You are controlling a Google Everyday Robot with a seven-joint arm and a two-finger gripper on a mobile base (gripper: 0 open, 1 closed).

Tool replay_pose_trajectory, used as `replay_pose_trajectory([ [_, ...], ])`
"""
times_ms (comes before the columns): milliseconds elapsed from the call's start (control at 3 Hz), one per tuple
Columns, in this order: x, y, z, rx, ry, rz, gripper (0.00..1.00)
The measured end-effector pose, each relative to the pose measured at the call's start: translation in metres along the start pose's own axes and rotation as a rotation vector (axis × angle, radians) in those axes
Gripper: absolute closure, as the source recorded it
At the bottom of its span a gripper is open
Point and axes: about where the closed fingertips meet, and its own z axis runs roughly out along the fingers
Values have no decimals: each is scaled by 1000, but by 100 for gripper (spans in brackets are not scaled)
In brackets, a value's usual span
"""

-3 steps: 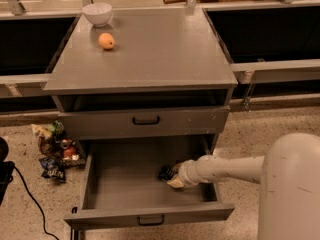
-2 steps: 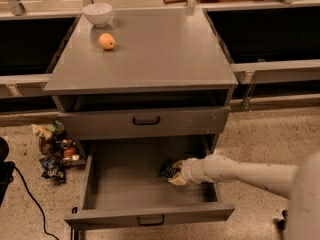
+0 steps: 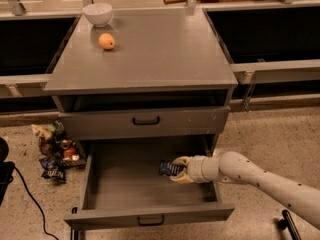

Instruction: Pick rxbar blueberry from middle drawer and place on counter

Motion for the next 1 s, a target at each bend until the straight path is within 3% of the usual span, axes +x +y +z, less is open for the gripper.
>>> replay_pose_trajectory([
  [667, -6, -1, -1, -4, -17, -16, 100],
  [1000, -50, -14, -34, 1, -81, -152, 100],
])
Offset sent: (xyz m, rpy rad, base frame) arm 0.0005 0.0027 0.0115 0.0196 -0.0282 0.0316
